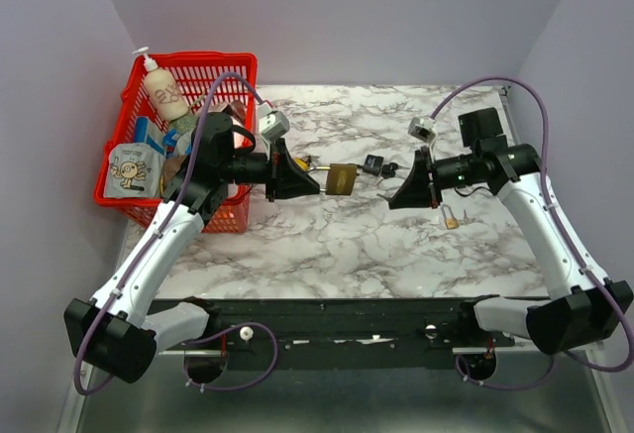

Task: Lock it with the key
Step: Lock the lock, then place the key at the center of the board.

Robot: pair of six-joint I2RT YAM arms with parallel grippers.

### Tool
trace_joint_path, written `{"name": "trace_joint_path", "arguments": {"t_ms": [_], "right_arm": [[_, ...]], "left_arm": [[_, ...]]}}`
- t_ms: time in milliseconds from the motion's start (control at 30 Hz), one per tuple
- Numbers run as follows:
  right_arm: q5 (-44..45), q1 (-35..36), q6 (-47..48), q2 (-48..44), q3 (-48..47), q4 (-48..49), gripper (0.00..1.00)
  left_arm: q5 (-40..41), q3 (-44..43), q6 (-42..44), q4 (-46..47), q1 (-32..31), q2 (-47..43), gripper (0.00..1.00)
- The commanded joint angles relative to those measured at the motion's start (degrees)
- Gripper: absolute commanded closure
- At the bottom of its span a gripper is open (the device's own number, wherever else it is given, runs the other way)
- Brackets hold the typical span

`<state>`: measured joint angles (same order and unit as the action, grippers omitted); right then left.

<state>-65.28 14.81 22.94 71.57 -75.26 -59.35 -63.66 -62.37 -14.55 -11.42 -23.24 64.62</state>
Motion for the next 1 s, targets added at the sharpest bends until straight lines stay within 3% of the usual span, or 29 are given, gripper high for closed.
{"name": "trace_joint_path", "arguments": {"t_ms": [0, 33, 200, 233, 533, 700, 967], "right_arm": [[3.1, -7.4, -11.7, 3.0, 7.0, 4.0, 0.99], [6.0, -8.9, -19.3, 3.1, 8.7, 8.7, 0.99], [28.3, -10.3, -32.7, 2.1, 16.2, 15.7, 0.99], [29.4, -10.7, -35.0, 2.1, 18.6, 16.5, 0.99], [43.3, -14.5, -39.4, 6.3, 28.7, 26.9, 0.99], [45.0, -18.2, -38.3, 12.1, 28.3, 28.1, 0.99], [40.5, -18.9, -38.8, 16.8, 28.4, 32.5, 0.99]], "left_arm": [[2.4, -1.5, 1.7, 4.1, 1.4, -1.3, 1.0], [3.1, -1.3, 1.2, 4.6, 1.4, -1.5, 1.0], [6.1, 0.7, -2.2, 7.9, 1.4, -1.9, 1.0], [7.6, 0.8, -2.2, 8.0, 1.4, -2.0, 1.0], [11.4, -0.2, 1.4, 2.7, 1.4, -2.4, 1.0], [11.6, 0.2, 1.5, 3.5, 1.4, -2.5, 1.0], [11.1, 0.8, 1.3, 3.9, 1.4, -1.9, 1.0]]}}
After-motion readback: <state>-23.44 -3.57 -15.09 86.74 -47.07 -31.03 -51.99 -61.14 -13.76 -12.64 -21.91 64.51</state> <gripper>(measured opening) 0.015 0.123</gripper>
